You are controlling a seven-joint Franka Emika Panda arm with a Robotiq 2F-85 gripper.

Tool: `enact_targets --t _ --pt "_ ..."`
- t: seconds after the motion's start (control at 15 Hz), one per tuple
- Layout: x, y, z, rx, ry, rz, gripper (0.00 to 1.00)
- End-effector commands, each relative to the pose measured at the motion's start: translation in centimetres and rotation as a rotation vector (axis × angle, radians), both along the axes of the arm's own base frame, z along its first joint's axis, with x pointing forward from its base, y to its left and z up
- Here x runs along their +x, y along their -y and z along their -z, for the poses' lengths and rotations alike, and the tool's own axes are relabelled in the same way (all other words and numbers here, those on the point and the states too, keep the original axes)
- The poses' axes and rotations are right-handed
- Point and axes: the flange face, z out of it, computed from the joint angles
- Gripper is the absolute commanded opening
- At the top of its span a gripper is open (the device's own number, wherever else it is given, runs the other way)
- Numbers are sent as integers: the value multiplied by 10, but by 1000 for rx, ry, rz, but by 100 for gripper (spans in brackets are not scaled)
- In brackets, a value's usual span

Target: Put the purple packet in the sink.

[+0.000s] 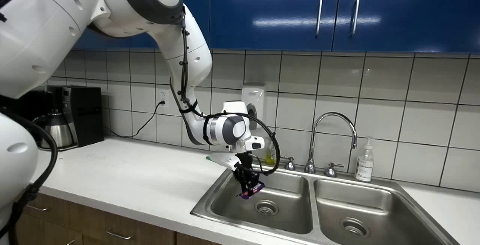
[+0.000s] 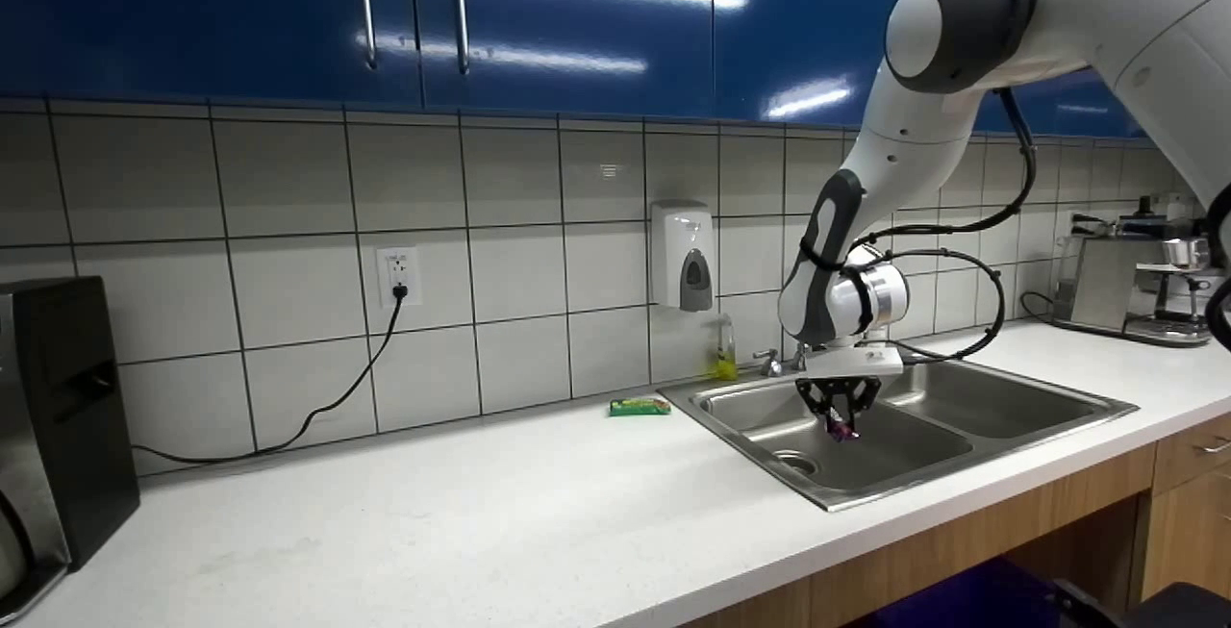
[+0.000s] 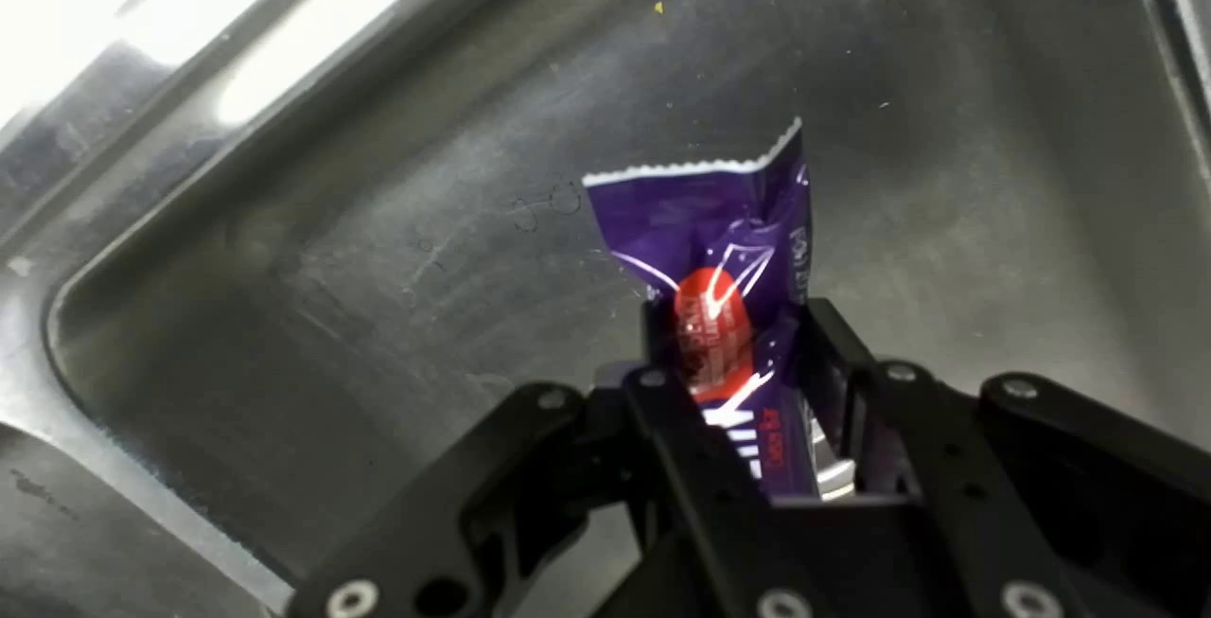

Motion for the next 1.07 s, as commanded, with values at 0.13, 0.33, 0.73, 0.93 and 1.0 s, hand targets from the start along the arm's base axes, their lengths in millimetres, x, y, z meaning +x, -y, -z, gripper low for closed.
enact_targets --t 0.13,0.33,0.73,0.93,1.0 --pt "19 7 32 6 10 42 11" --pt "23 8 53 5 -5 47 11" --pt "23 8 93 4 -45 51 11" --pt "22 10 105 3 -59 56 11" --pt "22 10 107 3 -61 59 11"
